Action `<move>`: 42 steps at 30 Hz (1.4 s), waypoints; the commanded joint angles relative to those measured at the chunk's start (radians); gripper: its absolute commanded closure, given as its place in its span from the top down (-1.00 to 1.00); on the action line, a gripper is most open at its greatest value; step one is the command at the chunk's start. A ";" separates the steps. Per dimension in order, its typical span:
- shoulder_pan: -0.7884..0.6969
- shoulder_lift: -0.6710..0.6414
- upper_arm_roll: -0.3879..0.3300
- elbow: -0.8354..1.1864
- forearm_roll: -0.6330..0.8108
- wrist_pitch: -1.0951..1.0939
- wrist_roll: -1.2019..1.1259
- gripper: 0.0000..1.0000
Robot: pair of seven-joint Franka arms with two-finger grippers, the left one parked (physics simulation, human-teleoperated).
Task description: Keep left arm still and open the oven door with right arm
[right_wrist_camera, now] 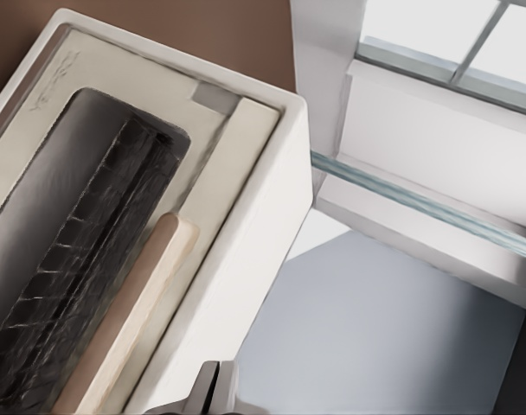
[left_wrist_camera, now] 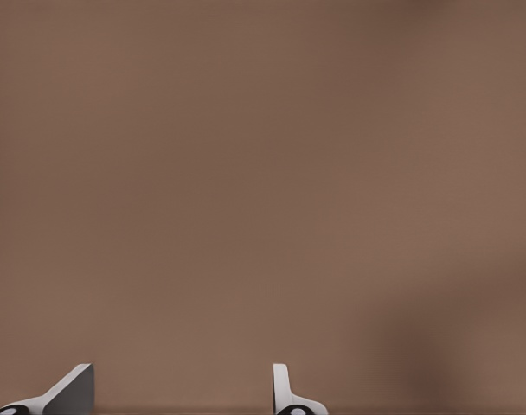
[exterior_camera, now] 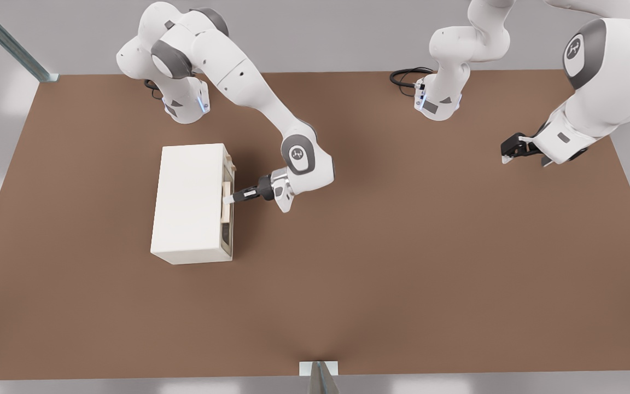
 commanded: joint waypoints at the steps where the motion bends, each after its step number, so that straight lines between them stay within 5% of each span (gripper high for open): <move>1: 0.000 0.000 0.000 0.001 0.002 -0.002 0.148 -0.57; 42: -0.029 0.037 0.000 0.031 0.087 0.046 0.170 -0.57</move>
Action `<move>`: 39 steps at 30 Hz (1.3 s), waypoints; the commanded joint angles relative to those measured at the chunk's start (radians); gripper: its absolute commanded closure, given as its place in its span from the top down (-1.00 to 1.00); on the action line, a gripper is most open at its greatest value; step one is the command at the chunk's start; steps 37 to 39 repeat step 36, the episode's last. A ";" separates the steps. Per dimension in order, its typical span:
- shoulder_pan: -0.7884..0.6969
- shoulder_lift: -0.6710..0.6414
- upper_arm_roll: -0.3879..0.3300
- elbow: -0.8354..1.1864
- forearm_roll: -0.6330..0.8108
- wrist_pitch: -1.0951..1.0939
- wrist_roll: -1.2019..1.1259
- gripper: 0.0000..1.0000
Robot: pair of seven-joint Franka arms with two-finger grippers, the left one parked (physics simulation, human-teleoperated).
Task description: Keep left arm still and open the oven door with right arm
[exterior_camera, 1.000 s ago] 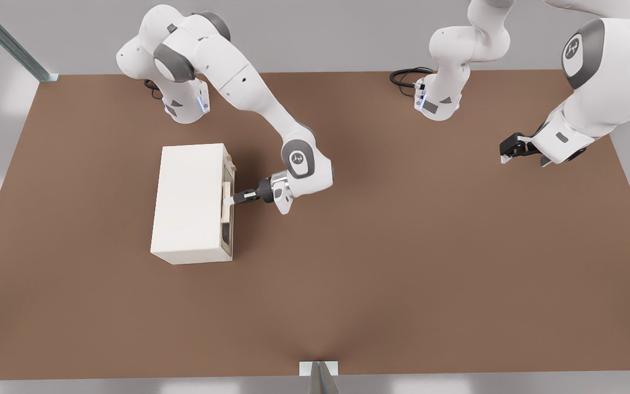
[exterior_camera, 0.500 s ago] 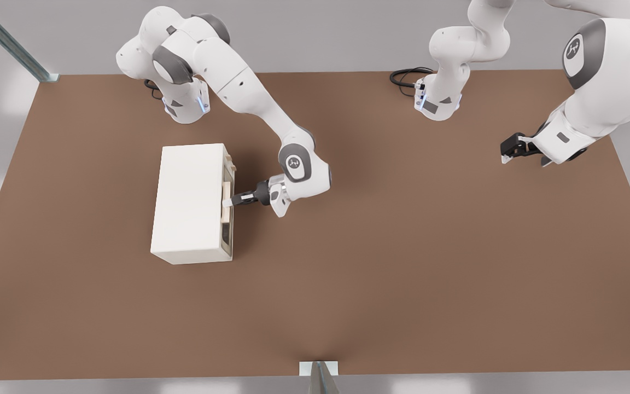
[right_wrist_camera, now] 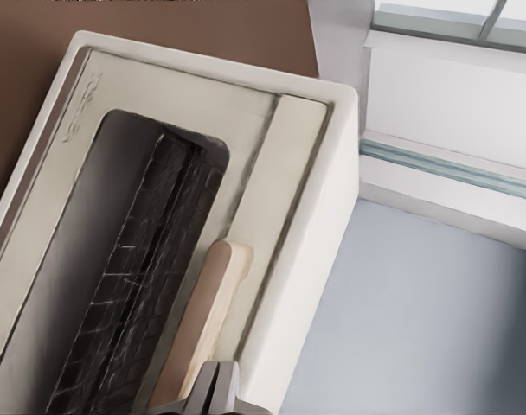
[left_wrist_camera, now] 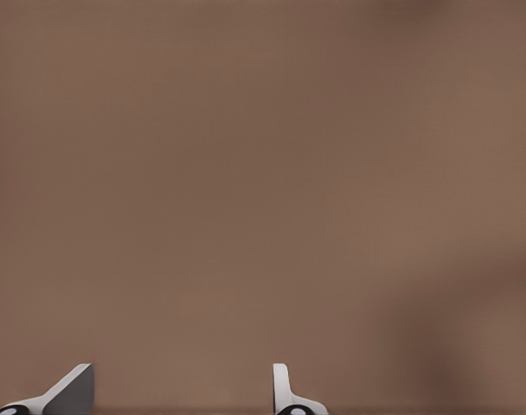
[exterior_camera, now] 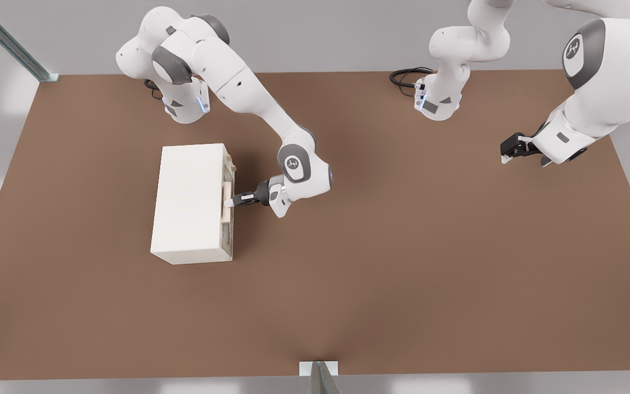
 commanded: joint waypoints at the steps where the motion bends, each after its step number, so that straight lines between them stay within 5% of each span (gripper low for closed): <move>1: 0.000 -0.002 0.000 0.004 0.002 0.004 0.024 -0.57; 11: 0.020 0.032 0.009 0.202 0.110 0.029 0.026 -0.57; 13: -0.086 0.011 0.007 0.318 0.335 0.049 -0.072 -0.57; 14: -0.244 -0.020 0.009 0.355 0.562 0.050 -0.221 -0.57; 16: -0.537 -0.057 0.007 0.353 0.880 0.070 -0.506 1.00; 24: -0.721 -0.523 -0.006 0.018 0.923 0.164 -0.508 1.00; 39: -0.732 -0.542 -0.020 -0.007 0.869 0.164 -0.508 1.00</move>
